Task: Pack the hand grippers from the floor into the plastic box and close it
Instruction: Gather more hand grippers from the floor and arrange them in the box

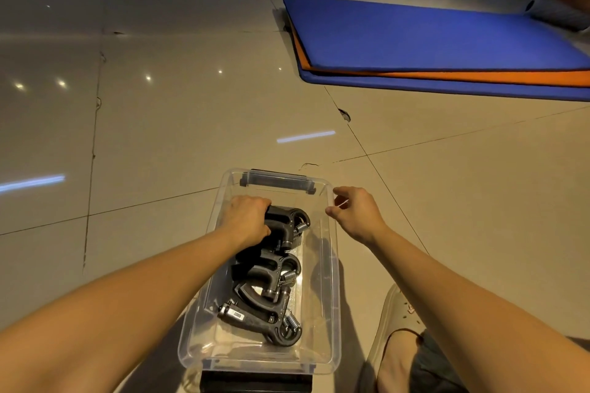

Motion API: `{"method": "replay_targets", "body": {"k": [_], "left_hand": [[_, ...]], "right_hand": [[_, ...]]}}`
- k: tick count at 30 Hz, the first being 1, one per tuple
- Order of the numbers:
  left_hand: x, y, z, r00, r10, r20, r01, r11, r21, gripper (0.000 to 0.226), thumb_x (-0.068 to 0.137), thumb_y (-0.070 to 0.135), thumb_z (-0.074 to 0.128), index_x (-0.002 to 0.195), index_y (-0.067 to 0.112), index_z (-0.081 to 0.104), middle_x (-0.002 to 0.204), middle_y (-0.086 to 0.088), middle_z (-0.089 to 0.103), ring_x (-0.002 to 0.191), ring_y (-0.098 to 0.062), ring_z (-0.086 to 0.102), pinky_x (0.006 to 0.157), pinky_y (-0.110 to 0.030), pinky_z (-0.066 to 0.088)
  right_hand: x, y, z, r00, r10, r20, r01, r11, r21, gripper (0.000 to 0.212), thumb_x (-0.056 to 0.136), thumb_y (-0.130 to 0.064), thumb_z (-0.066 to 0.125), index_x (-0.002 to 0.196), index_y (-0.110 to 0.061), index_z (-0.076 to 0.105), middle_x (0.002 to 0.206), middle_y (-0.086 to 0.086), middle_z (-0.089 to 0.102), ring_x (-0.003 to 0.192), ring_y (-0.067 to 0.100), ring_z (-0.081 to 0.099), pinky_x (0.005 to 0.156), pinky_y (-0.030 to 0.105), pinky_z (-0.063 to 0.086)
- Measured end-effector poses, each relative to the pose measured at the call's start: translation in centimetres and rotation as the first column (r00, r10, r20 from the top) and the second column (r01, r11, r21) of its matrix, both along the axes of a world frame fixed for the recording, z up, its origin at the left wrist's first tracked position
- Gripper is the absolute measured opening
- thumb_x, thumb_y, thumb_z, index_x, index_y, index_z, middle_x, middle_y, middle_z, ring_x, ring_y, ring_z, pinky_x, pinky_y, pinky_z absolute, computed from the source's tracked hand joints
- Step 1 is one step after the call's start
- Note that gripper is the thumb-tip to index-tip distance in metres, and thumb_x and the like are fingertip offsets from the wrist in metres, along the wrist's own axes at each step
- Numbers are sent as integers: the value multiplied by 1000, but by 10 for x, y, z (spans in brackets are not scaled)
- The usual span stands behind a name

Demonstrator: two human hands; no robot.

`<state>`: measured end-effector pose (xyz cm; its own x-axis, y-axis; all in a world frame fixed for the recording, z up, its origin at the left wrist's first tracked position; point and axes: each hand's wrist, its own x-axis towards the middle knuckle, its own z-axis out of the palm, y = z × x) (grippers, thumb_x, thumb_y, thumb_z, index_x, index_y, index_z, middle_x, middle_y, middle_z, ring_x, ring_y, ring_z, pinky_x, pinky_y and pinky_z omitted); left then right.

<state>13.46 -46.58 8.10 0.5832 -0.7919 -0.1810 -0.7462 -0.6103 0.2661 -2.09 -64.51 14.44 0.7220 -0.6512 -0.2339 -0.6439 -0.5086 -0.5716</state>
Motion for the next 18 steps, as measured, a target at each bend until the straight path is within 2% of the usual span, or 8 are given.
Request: {"method": "replay_targets", "body": {"k": [3, 6, 10, 14, 18], "left_hand": [[2, 1, -8, 997, -41, 69, 37, 998, 59, 44, 81, 41, 77, 118, 24, 64, 108, 2, 71, 107, -21, 59, 100, -37, 38], [0, 5, -9, 981, -96, 169, 71, 987, 146, 47, 83, 46, 72, 122, 23, 61, 118, 0, 66, 114, -22, 53, 96, -37, 37], [-4, 7, -7, 939, -145, 312, 74, 971, 229, 52, 83, 50, 71, 125, 20, 62, 128, -6, 53, 118, -25, 49, 94, -37, 39], [-5, 7, -4, 934, -137, 331, 58, 970, 238, 47, 86, 45, 71, 123, 18, 62, 125, -6, 56, 114, -25, 51, 92, -36, 40], [-6, 7, 4, 940, -129, 315, 61, 974, 218, 45, 85, 40, 72, 122, 17, 61, 124, -6, 56, 114, -25, 52, 92, -37, 41]], "right_hand": [[-1, 0, -1, 1000, -12, 26, 10, 999, 49, 51, 92, -19, 72, 139, -7, 58, 116, 7, 68, 103, 23, 64, 91, 33, 51], [0, 1, 0, 999, -3, 40, 0, 998, 57, 44, 92, -16, 71, 135, -9, 63, 105, 3, 65, 99, 24, 64, 89, 35, 52], [-1, 0, -4, 1000, -18, 18, 16, 996, 93, 55, 94, -22, 70, 145, -13, 52, 110, 5, 69, 99, 24, 66, 95, 41, 53], [-2, 1, -9, 999, -38, 17, 35, 988, 153, 61, 96, -23, 68, 151, -18, 43, 84, 1, 71, 72, 18, 70, 85, 46, 59], [1, 0, -12, 998, -64, -1, 64, 988, 144, 62, 95, -23, 69, 152, -18, 43, 81, 2, 72, 71, 18, 70, 84, 49, 60]]}}
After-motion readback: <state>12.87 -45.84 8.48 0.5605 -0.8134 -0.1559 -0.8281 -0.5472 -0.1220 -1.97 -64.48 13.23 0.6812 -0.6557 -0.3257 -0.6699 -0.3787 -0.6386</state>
